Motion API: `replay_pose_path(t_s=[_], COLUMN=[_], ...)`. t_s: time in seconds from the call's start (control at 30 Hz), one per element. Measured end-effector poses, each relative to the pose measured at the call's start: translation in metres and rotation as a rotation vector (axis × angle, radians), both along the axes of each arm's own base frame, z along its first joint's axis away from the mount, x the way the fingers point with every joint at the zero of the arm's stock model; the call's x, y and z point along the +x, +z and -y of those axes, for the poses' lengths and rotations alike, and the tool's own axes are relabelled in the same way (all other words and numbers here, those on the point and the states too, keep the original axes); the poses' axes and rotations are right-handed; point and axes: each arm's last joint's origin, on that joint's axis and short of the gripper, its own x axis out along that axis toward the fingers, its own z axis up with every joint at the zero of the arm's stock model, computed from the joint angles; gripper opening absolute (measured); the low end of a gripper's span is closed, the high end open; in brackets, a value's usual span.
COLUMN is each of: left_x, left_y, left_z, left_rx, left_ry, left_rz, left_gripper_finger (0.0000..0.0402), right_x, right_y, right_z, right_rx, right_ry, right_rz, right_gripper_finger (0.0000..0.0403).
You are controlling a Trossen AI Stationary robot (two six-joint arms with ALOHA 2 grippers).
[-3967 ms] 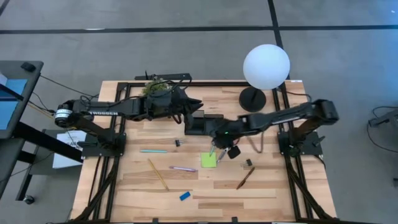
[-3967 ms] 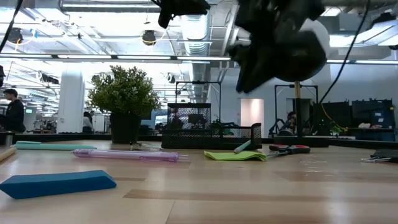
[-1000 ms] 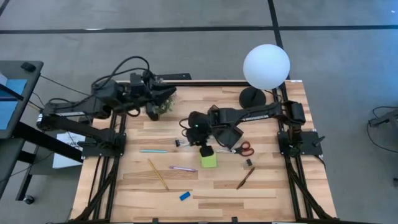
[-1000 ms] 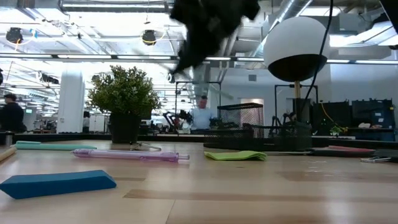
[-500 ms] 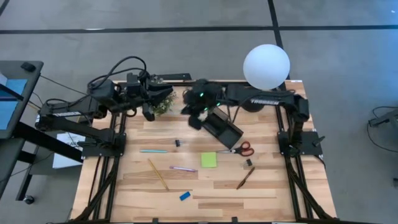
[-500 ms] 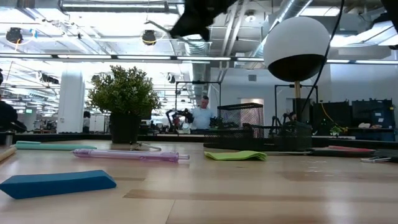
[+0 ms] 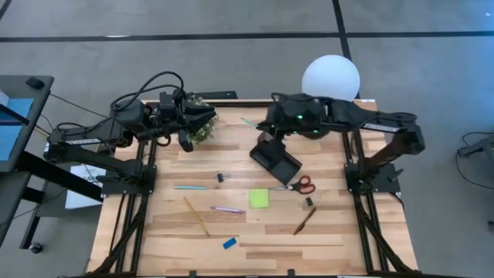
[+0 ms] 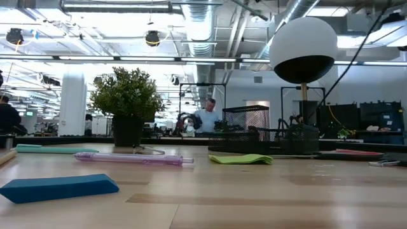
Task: Pick and place office supplies into organizer
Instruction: Put the blue pencil into the black desk organizer
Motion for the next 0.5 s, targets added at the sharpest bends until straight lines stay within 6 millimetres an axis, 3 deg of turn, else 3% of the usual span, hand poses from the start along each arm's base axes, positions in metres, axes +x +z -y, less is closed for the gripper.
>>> replay_pose_path(t_s=[0.13, 0.27, 0.4, 0.5], left_x=[0.001, 0.002, 0.004, 0.005], left_y=[-0.001, -0.005, -0.007, -0.008], left_z=[0.0, 0.0, 0.0, 0.0], left_rx=[0.0, -0.003, -0.011, -0.016], left_ry=[0.0, -0.001, -0.002, -0.002], left_rz=[-0.012, -0.045, -0.064, -0.073], left_gripper_finger=[0.0067, 0.0067, 0.0067, 0.0067], right_x=[-0.01, -0.015, -0.03, -0.039], right_y=[-0.048, -0.104, -0.14, -0.167], right_z=[-0.001, 0.003, 0.02, 0.03], right_rx=[0.042, -0.001, 0.006, 0.04], right_ry=[-0.024, -0.093, -0.237, -0.312], right_rz=[0.07, 0.307, 0.519, 0.534], right_gripper_finger=[0.0008, 0.0015, 0.0011, 0.001])
